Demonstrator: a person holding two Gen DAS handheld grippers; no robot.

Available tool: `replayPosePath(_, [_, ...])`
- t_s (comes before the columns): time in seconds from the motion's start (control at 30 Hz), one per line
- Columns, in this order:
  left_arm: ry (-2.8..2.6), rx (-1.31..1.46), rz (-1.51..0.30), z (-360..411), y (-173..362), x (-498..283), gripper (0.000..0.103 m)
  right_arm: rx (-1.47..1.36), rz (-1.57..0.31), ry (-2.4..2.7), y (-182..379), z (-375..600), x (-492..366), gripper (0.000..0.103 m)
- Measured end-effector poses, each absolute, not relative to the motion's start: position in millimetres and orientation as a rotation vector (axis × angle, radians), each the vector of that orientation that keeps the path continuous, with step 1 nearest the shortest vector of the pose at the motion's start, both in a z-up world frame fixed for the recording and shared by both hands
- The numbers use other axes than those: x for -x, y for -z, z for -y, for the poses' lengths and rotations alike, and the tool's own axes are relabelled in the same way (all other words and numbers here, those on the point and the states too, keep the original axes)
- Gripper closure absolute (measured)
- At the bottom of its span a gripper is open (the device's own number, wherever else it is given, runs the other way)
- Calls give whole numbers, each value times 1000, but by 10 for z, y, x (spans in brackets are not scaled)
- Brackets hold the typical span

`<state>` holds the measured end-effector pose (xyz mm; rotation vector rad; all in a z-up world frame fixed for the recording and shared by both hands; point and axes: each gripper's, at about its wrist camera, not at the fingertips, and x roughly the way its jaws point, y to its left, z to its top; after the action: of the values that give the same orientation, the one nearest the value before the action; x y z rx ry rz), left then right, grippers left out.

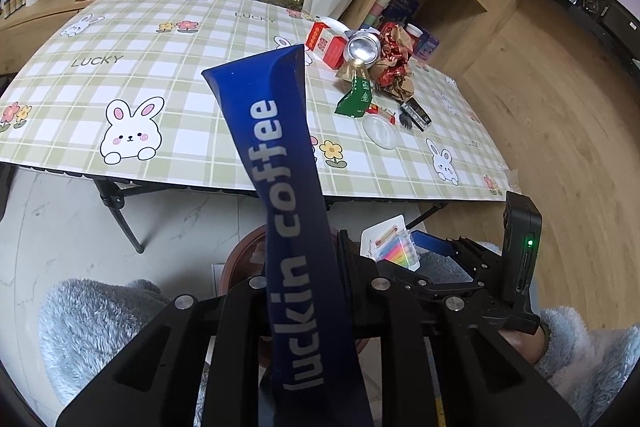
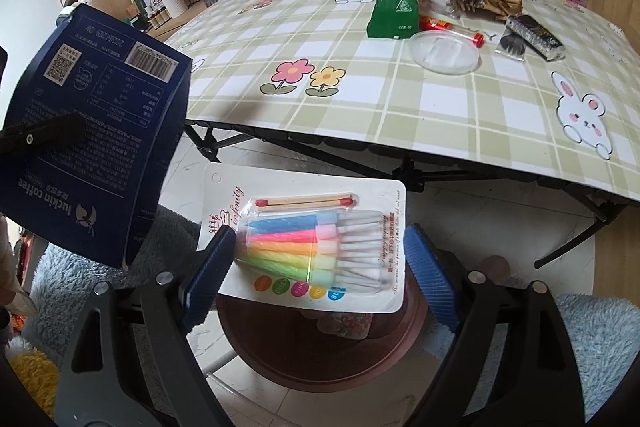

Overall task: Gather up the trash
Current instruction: 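Open the right gripper over the brown bin to drop the candle card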

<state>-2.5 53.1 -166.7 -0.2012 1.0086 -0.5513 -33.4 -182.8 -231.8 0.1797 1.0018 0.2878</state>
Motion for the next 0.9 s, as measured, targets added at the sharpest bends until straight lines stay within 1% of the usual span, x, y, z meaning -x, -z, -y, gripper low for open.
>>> replayPosePath(0.1, [552, 202, -1014, -520, 1681, 23, 86, -199, -987, -284, 2296, 1860, 336, 18])
replayPosePath(0.27, [559, 194, -1025, -475, 1720, 12, 86, -239, -946, -259, 2223, 1976, 344, 15])
replayPosePath(0.33, [562, 191, -1028, -461, 1738, 4, 86, -247, -914, -238, 2161, 2041, 344, 14])
replayPosePath(0.43, [567, 184, -1033, -434, 1760, -6, 86, -251, -837, -196, 2028, 2157, 358, 9])
replayPosePath(0.53, [579, 175, -1034, -400, 1771, -19, 87, -234, -761, -147, 1903, 2286, 383, 6])
replayPosePath(0.6, [593, 159, -1033, -363, 1775, -20, 86, -216, -721, -119, 1844, 2360, 395, 6])
replayPosePath(0.77, [649, 14, -1007, -184, 1744, 16, 86, -120, -652, -46, 1749, 2473, 445, 6])
replayPosePath(0.9, [712, -76, -1003, -41, 1773, 35, 86, -117, -644, -15, 1769, 2544, 459, 6])
